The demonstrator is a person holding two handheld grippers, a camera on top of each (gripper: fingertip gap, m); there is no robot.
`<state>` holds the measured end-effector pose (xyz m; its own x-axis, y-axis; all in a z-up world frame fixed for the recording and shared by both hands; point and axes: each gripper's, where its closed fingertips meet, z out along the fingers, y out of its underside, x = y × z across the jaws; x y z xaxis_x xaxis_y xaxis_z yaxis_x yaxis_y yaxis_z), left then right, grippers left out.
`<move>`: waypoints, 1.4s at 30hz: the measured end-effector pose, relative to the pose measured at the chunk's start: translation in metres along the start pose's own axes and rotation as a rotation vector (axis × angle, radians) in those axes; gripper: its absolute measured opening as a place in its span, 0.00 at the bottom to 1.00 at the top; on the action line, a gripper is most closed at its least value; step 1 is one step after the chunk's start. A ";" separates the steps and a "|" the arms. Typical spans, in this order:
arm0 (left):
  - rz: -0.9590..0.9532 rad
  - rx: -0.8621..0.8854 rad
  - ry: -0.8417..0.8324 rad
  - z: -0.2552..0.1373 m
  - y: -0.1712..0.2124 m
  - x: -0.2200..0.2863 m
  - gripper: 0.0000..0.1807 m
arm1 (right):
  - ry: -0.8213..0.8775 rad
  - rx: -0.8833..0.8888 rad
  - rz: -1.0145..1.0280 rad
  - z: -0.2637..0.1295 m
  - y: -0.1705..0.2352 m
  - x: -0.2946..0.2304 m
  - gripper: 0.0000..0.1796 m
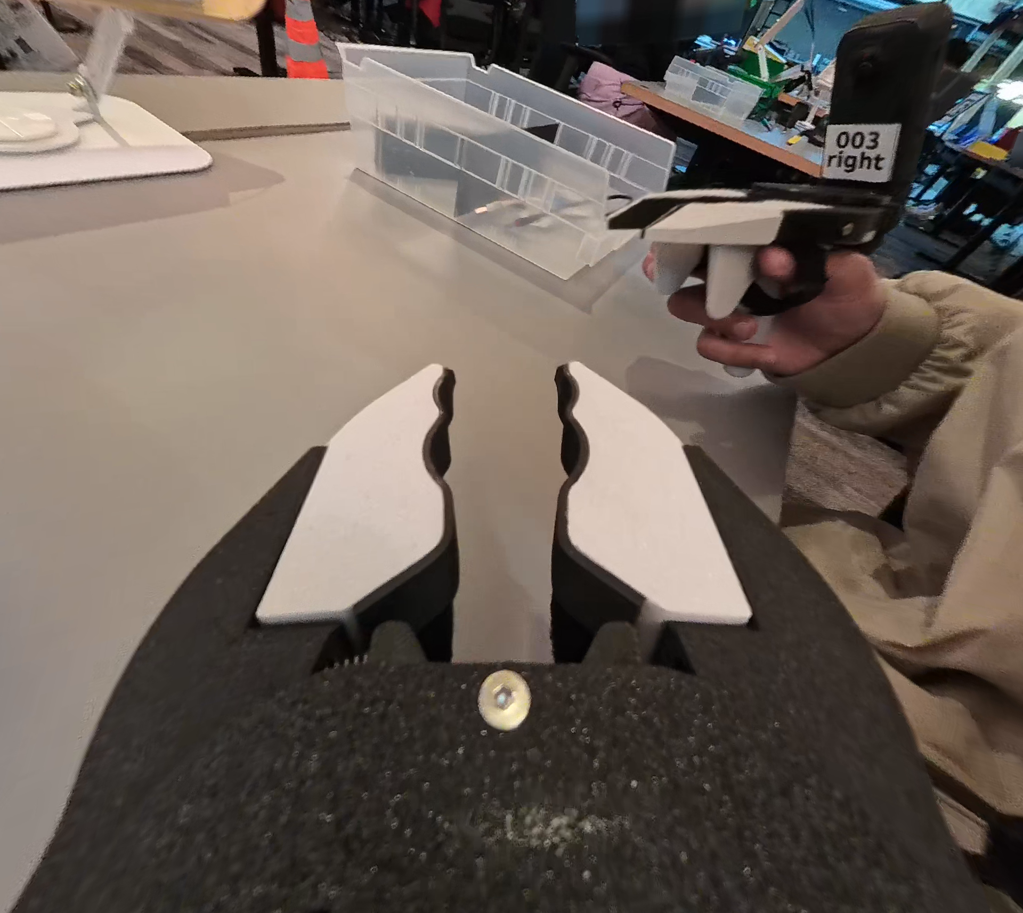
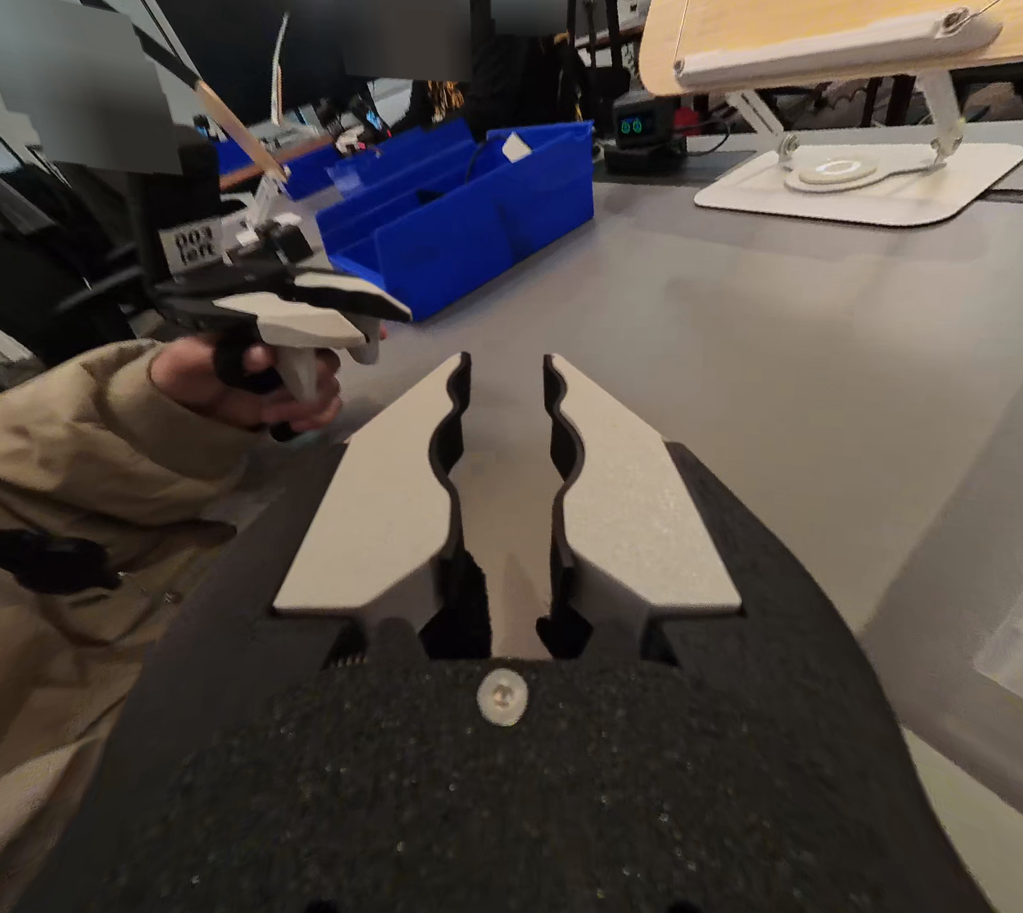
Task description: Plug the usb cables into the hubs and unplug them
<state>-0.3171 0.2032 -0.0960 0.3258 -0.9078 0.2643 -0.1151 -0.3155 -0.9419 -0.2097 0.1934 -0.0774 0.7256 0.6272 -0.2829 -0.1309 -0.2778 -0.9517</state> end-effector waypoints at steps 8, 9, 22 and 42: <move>-0.287 0.013 0.032 -0.032 -0.051 -0.030 0.19 | 0.024 -0.062 -0.046 -0.001 0.013 0.002 0.14; -0.349 0.040 0.020 -0.043 -0.070 -0.047 0.19 | 0.022 -0.068 -0.036 -0.001 0.014 0.003 0.14; -0.806 0.082 -0.753 -0.103 -0.113 -0.390 0.31 | -0.019 -0.087 0.055 -0.004 0.019 0.003 0.14; -0.923 0.432 -0.669 -0.103 -0.136 -0.390 0.16 | -0.046 -0.116 0.055 -0.004 0.025 -0.001 0.14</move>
<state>-0.5246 0.5716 -0.0495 0.5537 -0.0288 0.8323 0.6958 -0.5331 -0.4813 -0.2111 0.1824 -0.1003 0.6875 0.6406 -0.3421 -0.0885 -0.3936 -0.9150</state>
